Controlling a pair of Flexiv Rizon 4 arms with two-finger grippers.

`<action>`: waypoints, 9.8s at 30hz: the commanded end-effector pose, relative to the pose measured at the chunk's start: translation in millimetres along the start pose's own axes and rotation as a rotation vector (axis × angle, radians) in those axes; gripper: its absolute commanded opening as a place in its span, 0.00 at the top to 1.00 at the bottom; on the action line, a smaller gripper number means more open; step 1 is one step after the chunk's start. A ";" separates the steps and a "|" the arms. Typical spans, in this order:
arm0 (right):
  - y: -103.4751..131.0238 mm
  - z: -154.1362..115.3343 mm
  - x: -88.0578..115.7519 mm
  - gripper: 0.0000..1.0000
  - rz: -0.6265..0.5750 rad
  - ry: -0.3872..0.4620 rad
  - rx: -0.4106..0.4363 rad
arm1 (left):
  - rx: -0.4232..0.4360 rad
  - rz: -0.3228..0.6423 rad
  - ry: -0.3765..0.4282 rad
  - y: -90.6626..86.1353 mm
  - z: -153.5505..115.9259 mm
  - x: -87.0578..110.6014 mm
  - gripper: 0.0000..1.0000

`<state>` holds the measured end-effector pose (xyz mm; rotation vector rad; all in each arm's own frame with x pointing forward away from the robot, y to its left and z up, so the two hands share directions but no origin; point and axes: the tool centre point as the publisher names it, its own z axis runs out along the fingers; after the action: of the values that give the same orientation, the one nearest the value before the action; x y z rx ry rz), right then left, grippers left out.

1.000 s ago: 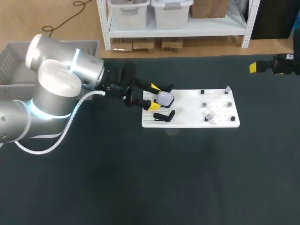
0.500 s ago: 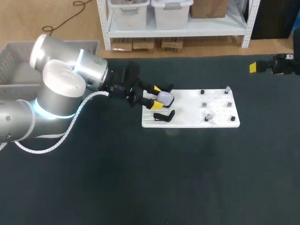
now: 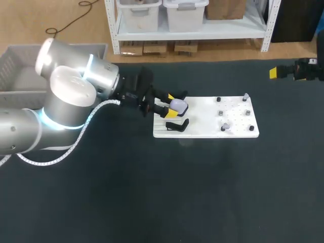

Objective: Pick up each earbud case from the left stands, insert the matching earbuds, close the lid, and place the case in the box.

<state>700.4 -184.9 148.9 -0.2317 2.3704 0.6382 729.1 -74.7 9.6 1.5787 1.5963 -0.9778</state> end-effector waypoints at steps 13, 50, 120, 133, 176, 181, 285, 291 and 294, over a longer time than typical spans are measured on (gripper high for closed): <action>0.2 -0.5 0.1 0.00 0.000 0.000 0.002 | -0.007 0.013 -0.005 -1.8 1.8 -1.8 0.98; 0.2 -0.5 0.1 0.00 0.000 0.000 0.002 | 0.008 -0.028 -0.434 -52.4 -92.6 -112.7 1.00; 209.0 10.0 73.4 0.00 -0.301 0.256 -0.008 | 0.018 0.100 -0.461 -83.3 -55.1 -99.9 1.00; 242.3 51.1 59.8 0.00 -0.339 0.291 -0.072 | 0.018 0.100 -0.461 -83.3 -55.1 -99.9 1.00; 215.0 101.3 44.2 0.00 -0.271 0.343 -0.044 | 0.018 0.100 -0.461 -83.3 -55.1 -99.9 1.00; 207.2 97.8 36.3 0.00 -0.246 0.299 -0.022 | 0.018 0.100 -0.461 -83.3 -55.1 -99.9 1.00; -35.1 143.7 30.7 0.28 -0.351 0.649 0.470 | 0.006 0.129 -0.450 -85.1 -55.3 -97.1 1.00; -35.0 144.6 33.0 0.51 -0.346 0.644 0.480 | 0.006 0.129 -0.450 -85.1 -55.3 -97.1 1.00; -33.8 144.9 34.4 0.52 -0.347 0.646 0.481 | 0.006 0.129 -0.450 -85.1 -55.3 -97.1 1.00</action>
<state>769.2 -141.8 18.2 -0.6971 2.9011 -0.2154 651.1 -72.6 125.9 1.3315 1.1682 -1.1733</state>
